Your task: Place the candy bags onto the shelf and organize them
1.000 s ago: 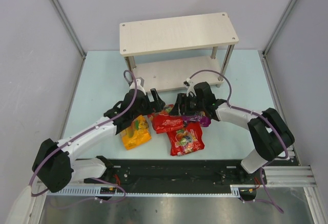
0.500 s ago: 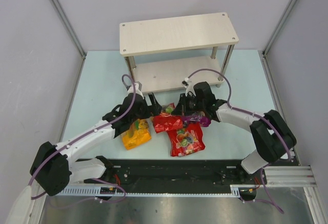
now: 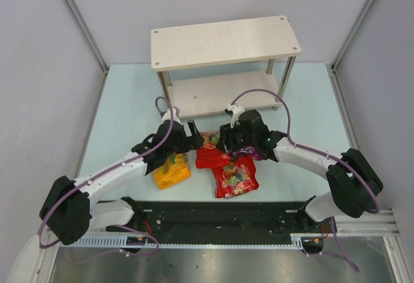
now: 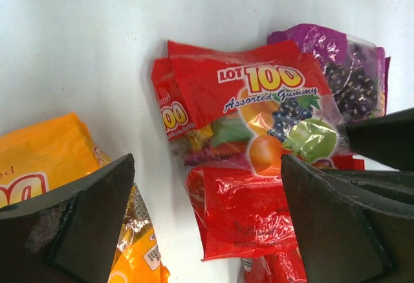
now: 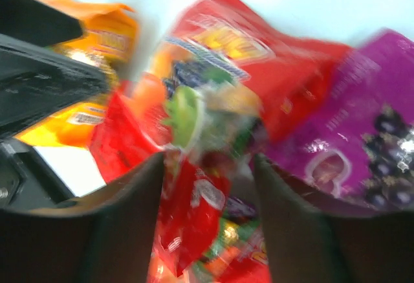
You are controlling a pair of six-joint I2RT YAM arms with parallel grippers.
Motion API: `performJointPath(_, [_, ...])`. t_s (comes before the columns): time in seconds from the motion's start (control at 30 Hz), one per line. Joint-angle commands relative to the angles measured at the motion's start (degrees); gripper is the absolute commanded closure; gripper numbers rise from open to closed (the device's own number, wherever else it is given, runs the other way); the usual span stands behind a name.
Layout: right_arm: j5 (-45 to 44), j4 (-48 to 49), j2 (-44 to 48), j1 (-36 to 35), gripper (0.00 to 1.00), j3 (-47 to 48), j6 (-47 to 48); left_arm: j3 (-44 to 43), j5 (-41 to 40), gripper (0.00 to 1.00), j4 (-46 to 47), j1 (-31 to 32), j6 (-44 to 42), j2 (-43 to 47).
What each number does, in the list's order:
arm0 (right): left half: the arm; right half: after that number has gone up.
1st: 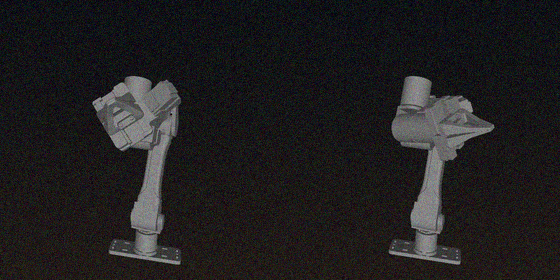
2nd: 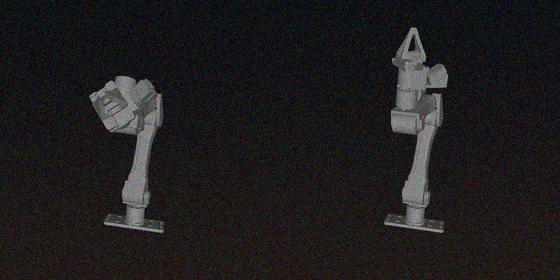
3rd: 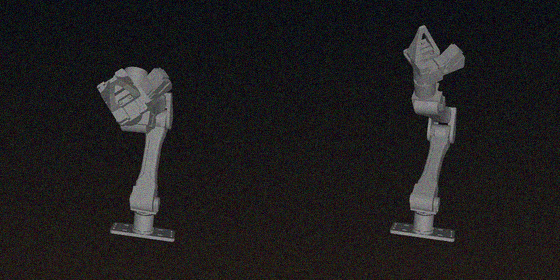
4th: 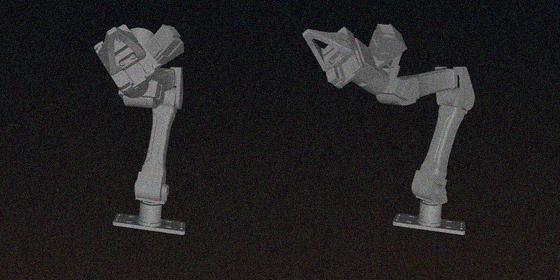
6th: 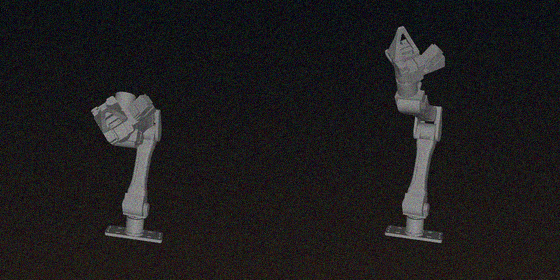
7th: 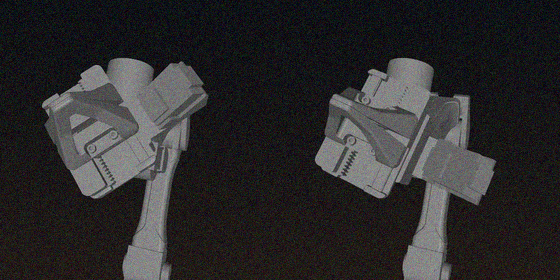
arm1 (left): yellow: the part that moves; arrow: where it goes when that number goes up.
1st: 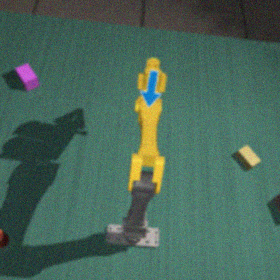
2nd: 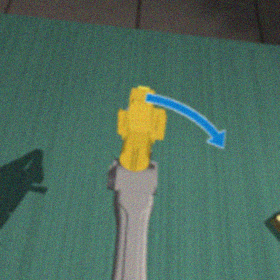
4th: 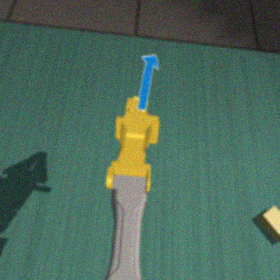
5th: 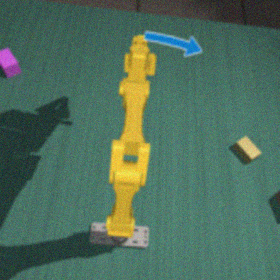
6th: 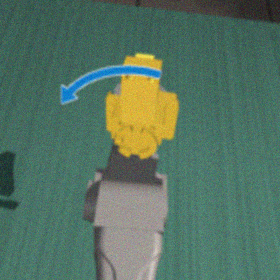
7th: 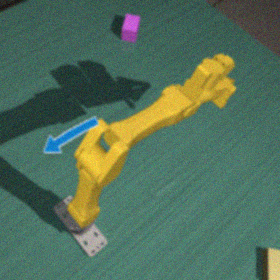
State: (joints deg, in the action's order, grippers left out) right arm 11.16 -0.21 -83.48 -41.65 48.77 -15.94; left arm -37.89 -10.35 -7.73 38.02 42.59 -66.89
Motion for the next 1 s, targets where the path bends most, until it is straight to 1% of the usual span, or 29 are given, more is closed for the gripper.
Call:
performJointPath(0.0, [-6.05, -2.86, 2.97, 0.25, 0.3, -1.84, -1.28, 0.89, 0.07, 0.01, 1.75, 0.12, 1.18, 0.44])
performJointPath(0.07, [-6.94, -2.96, 5.59, 1.39, 0.27, -2.36, -2.5, 1.41, -0.37, 0.01, 1.84, 0.04, 1.36, 1.06])
performJointPath(0.2, [-4.93, -1.82, 8.07, 4.82, 0.27, -2.45, -5.31, 1.68, -0.38, 0.0, 2.1, 0.12, 1.53, 1.15])
performJointPath(0.33, [-2.55, -0.41, 7.9, 8.16, 0.27, -2.37, -7.52, 1.5, 0.07, 0.0, 3.24, 0.12, 1.71, 0.8])
performJointPath(0.4, [-1.06, 2.39, 7.02, 9.65, 0.27, -2.37, -9.27, 1.33, 0.15, 0.01, 3.42, 0.12, 1.71, 0.1])
performJointPath(0.5, [0.52, 3.72, 5.88, 10.97, 0.27, -2.28, -10.51, 0.45, 0.33, 0.0, 3.42, 0.04, 1.45, -1.22])
performJointPath(0.73, [-0.52, 3.11, 4.82, 11.32, 0.27, -2.02, -10.51, 0.45, 0.42, 0.01, 5.17, 0.04, 1.8, -2.54])
performJointPath(0.97, [0.79, 4.51, 2.81, 11.24, 0.27, -1.75, -11.47, 0.62, 1.47, 0.01, 7.46, 0.04, 2.76, -4.73])
